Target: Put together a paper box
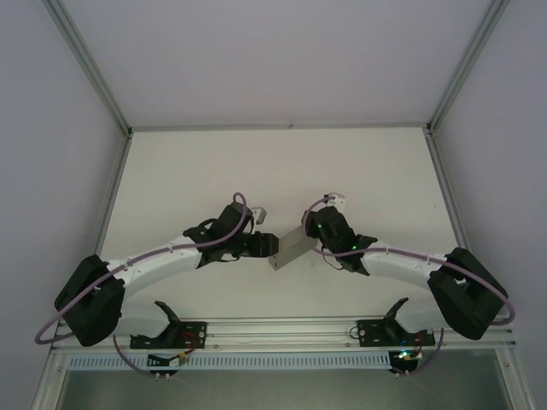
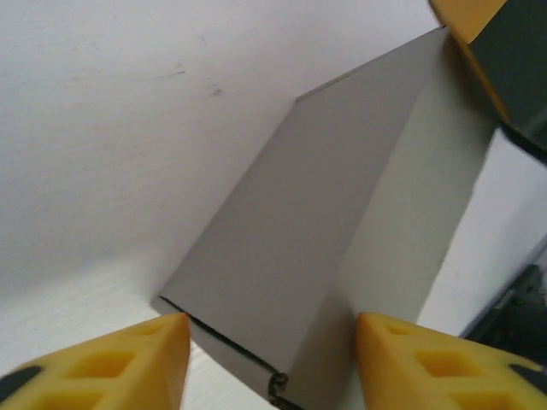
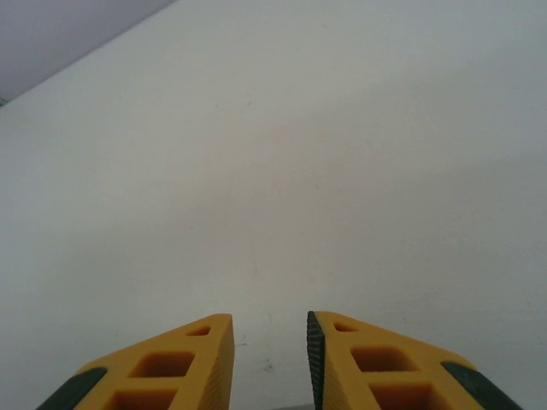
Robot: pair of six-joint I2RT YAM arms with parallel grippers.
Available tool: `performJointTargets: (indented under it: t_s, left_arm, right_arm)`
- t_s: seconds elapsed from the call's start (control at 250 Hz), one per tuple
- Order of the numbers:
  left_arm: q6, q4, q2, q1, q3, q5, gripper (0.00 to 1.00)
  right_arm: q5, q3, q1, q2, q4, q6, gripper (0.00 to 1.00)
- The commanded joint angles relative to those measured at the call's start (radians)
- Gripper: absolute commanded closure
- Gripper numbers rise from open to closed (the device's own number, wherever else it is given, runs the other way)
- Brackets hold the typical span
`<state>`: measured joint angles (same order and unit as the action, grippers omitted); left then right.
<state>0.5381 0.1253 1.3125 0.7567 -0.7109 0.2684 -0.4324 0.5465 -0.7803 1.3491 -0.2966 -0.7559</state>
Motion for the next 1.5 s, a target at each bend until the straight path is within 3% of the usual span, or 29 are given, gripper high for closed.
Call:
performJointTargets:
  t_s: [0.0,0.164,0.363,0.523,0.647,0.826,0.938,1.03,1.154,1.23,1.234,1.246,1.29,1.437,1.497]
  left_arm:
    - [-0.011,0.023,0.049,-0.005,0.137,-0.076,0.59]
    - [-0.032,-0.075,0.091,-0.005,0.185,-0.073,0.8]
    - [-0.041,-0.056,0.091,-0.005,0.189,-0.096,0.81]
    - [-0.073,-0.001,0.072,-0.005,0.155,-0.122,0.8]
    - [-0.1,0.024,0.068,-0.004,0.122,-0.115,0.77]
    - [-0.132,0.066,0.044,-0.004,0.059,-0.12,0.68]
    - [-0.152,0.103,0.026,-0.004,0.008,-0.152,0.54]
    - [-0.161,0.129,0.013,-0.004,-0.034,-0.179,0.46]
    - [-0.177,0.146,-0.027,-0.005,-0.084,-0.203,0.34]
    - [-0.184,0.146,-0.067,-0.005,-0.105,-0.25,0.18]
    - [-0.184,0.093,-0.069,-0.004,-0.106,-0.253,0.17]
    - [-0.184,0.166,-0.075,-0.005,-0.11,-0.263,0.13]
    - [-0.186,0.19,-0.097,-0.005,-0.127,-0.311,0.0]
    - [-0.211,0.211,-0.135,-0.004,-0.177,-0.441,0.0]
    - [-0.217,0.23,-0.139,-0.005,-0.203,-0.483,0.0]
  right_arm:
    - [0.123,-0.162,-0.014,0.071,0.085,0.089,0.73]
    - [0.198,-0.293,-0.014,0.107,-0.211,0.223,0.84]
    - [0.21,-0.404,-0.013,0.264,-0.611,0.35,1.0]
    - [0.212,-0.435,-0.013,0.378,-0.848,0.378,1.0]
    - [0.208,-0.441,-0.012,0.388,-0.894,0.376,1.0]
    - [0.186,-0.393,-0.013,0.247,-0.682,0.372,0.91]
    - [0.148,-0.296,-0.013,0.104,-0.381,0.353,0.78]
    - [0.107,-0.208,-0.013,0.004,-0.14,0.333,0.73]
    - [0.089,-0.143,-0.013,-0.104,0.006,0.315,0.63]
    - [0.076,-0.108,-0.012,-0.158,0.086,0.309,0.54]
    - [0.075,-0.105,-0.012,-0.161,0.091,0.309,0.54]
    - [0.072,-0.1,-0.012,-0.169,0.101,0.311,0.53]
    - [0.063,-0.077,-0.011,-0.191,0.148,0.311,0.46]
    - [0.027,0.02,-0.009,-0.229,0.303,0.33,0.28]
    - [0.032,0.045,-0.006,-0.238,0.325,0.35,0.16]
